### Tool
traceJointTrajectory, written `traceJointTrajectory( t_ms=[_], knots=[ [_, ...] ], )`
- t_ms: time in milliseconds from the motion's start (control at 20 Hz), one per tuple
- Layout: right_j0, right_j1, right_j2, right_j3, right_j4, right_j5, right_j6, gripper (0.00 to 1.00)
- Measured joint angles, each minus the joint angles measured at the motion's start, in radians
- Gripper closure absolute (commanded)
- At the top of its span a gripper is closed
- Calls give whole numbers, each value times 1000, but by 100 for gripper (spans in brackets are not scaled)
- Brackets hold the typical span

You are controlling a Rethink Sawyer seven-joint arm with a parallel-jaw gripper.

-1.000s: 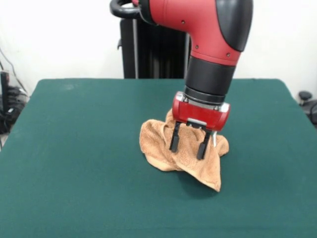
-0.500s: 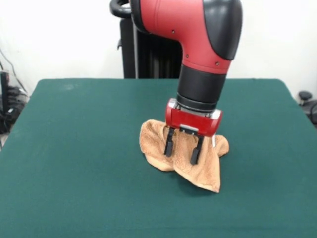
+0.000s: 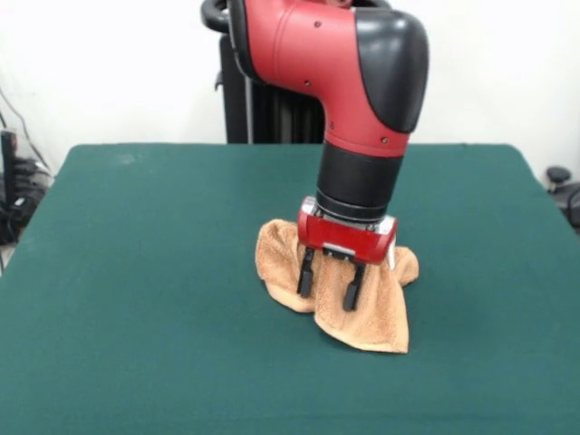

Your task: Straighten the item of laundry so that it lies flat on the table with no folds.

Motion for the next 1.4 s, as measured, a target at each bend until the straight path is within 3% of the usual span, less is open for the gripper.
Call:
traceJointTrajectory(
  t_ms=[550,600,1100,1400],
  knots=[
    [17,3,-4,0,3,-10,0,0],
    [19,3,-4,0,4,-10,0,100],
    [38,-1,-15,0,5,-9,0,100],
    [41,-87,-38,16,4,84,0,100]
  ],
)
